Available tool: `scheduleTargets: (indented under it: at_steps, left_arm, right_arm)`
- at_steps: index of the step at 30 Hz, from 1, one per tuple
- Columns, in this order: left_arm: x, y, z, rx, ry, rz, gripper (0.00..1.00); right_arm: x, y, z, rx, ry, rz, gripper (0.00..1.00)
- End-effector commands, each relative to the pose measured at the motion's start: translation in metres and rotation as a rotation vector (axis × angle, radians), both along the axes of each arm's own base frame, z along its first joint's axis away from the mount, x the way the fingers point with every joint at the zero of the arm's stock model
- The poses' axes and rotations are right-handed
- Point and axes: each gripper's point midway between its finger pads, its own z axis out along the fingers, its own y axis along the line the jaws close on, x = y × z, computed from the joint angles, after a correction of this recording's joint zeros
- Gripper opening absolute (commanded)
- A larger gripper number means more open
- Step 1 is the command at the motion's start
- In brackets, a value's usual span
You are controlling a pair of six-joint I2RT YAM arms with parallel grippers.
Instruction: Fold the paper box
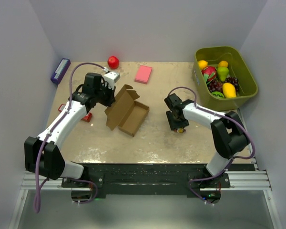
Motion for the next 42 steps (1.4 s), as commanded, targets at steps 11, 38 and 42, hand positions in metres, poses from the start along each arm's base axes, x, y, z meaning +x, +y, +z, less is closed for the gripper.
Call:
scheduleTargets:
  at_steps: [11,38,42]
  left_arm:
    - [-0.011,-0.026,0.032,-0.139,-0.094,-0.145,0.0]
    - [-0.021,-0.044,0.018,-0.16,-0.036,-0.225,0.0]
    - [-0.02,-0.044,0.015,-0.147,-0.033,-0.217,0.0]
  right_arm:
    - [-0.001,0.077,0.137,0.282,-0.317,0.27,0.03]
    - [0.022,0.234,0.087,0.136,-0.57,0.677,0.05]
    - [0.029,0.23,0.066,0.125,-0.55,0.638,0.06]
